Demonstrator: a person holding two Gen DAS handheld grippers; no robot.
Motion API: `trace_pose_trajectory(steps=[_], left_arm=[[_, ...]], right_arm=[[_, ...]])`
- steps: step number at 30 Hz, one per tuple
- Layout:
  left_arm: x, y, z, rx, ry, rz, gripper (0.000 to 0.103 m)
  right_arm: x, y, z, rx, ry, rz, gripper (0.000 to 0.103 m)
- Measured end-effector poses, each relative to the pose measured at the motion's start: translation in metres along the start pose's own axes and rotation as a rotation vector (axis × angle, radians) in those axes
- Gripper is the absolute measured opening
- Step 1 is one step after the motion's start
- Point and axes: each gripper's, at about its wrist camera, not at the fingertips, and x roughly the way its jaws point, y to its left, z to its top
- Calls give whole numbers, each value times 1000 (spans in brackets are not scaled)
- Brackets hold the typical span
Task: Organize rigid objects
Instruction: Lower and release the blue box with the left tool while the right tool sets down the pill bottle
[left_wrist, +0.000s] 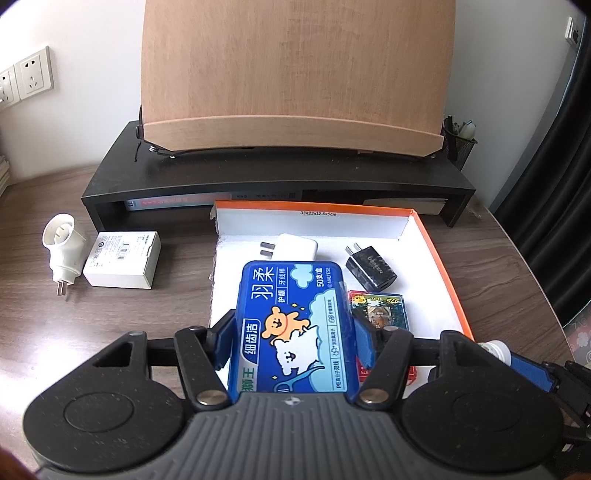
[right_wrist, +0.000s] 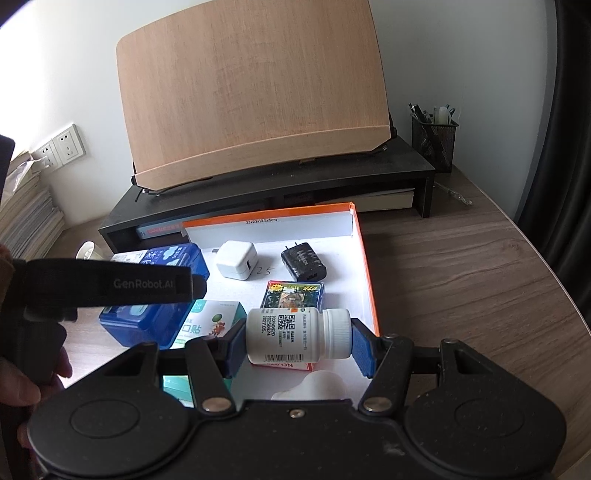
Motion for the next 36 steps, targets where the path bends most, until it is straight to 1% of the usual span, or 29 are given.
trace_pose_trajectory(steps=[19, 22, 24, 27, 28, 29, 36], left_arm=[[31, -6, 10, 32, 52, -19, 63], [35, -8, 12, 39, 57, -23, 63], [38, -8, 13, 45, 63, -34, 63], [39, -11, 14, 56, 64, -49, 66], [37, -11, 14, 54, 56, -54, 70], [35, -10, 14, 53, 50, -55, 71], [17, -3, 16, 42, 20, -41, 76]], right_arm=[[13, 0, -1, 5, 44, -25, 70], [13, 1, -1, 7, 47, -36, 70], [12, 1, -1, 9, 44, -41, 73], [10, 3, -1, 9, 37, -52, 73], [9, 3, 0, 10, 31, -55, 73], [8, 3, 0, 13, 24, -59, 74], [-2, 15, 6, 6, -23, -67, 77]])
